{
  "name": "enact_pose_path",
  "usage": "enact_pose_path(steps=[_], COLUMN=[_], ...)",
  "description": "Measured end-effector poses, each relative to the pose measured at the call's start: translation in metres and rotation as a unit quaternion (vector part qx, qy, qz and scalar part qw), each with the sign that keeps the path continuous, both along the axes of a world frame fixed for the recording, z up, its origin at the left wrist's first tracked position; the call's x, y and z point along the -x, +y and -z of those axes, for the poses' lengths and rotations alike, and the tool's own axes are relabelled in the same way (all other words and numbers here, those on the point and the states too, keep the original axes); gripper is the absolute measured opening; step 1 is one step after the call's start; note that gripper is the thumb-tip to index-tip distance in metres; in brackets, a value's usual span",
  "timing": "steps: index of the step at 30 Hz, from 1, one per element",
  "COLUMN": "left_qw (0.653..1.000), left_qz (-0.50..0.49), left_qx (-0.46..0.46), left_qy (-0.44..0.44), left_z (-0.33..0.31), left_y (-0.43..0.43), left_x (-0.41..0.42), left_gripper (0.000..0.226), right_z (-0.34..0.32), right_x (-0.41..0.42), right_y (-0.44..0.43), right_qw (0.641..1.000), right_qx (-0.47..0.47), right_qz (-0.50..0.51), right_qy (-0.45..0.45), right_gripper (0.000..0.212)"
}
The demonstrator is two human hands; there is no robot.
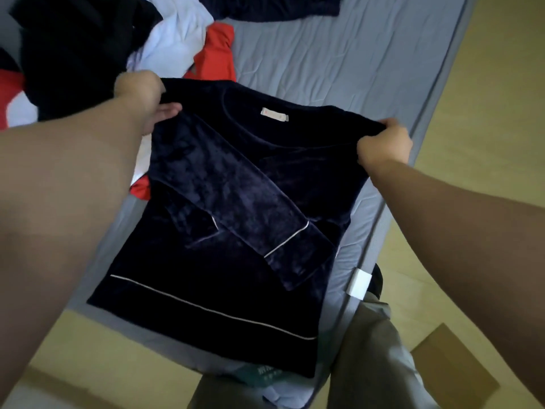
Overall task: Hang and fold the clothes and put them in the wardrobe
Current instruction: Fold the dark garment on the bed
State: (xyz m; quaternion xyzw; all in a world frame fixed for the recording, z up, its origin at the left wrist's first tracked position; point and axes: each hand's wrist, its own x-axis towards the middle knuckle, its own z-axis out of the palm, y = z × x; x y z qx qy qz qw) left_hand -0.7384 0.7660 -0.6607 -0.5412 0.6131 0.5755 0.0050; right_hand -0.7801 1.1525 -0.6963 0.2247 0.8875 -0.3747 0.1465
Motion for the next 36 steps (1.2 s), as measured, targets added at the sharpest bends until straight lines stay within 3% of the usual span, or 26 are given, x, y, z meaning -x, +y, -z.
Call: enact_pose_path(steps=[3,6,9,13,17,23,27,29,31,32,33,34,36], left_qw=[0.998,0.996,0.994,0.988,0.966,0.909,0.89,0.875,0.835,0.797,0.758,0.734,0.729], left_qz=[-0.056,-0.059,-0.025,-0.01,0.1,0.264,0.308,0.335,0.38,0.408,0.427,0.436,0.441], left_qx=[-0.021,-0.038,-0.048,0.013,0.118,0.216,0.233,0.228,0.223,0.237,0.264,0.296,0.363], left_qy=[-0.001,-0.049,-0.097,-0.154,-0.208,-0.242,-0.242,-0.264,-0.329,-0.378,-0.416,-0.428,-0.379], left_z=[-0.008,0.006,0.034,0.064,0.093,0.13,0.144,0.144,0.137,0.131,0.124,0.118,0.104], left_y=[-0.004,-0.006,-0.01,-0.013,-0.016,-0.016,-0.008,-0.003,0.001,0.003,0.005,0.007,0.011], left_x=[-0.063,-0.142,-0.219,-0.302,-0.369,-0.415,-0.424,-0.424,-0.417,-0.41,-0.4,-0.389,-0.358], left_gripper=[0.032,0.034,0.02,0.029,0.035,0.03,0.026,0.026,0.028,0.032,0.039,0.048,0.057], right_z=[-0.026,-0.033,-0.024,0.007,0.038,0.071,0.081,0.079,0.073,0.07,0.066,0.062,0.058], right_x=[-0.079,-0.174,-0.26,-0.347,-0.403,-0.426,-0.418,-0.414,-0.41,-0.405,-0.397,-0.388,-0.362], right_y=[-0.006,-0.013,-0.018,-0.024,-0.032,-0.043,-0.048,-0.049,-0.047,-0.048,-0.049,-0.052,-0.059], right_qw=[0.985,0.932,0.839,0.725,0.646,0.586,0.547,0.511,0.478,0.494,0.544,0.621,0.774], right_qx=[-0.086,-0.163,-0.225,-0.277,-0.311,-0.335,-0.333,-0.326,-0.306,-0.289,-0.263,-0.229,-0.191], right_qz=[-0.147,-0.313,-0.47,-0.597,-0.654,-0.693,-0.71,-0.726,-0.744,-0.74,-0.723,-0.69,-0.591], right_qy=[-0.027,-0.082,-0.159,-0.201,-0.243,-0.255,-0.294,-0.324,-0.353,-0.352,-0.335,-0.291,-0.124], right_gripper=[0.055,0.049,0.046,0.038,0.043,0.048,0.054,0.065,0.068,0.063,0.056,0.049,0.036])
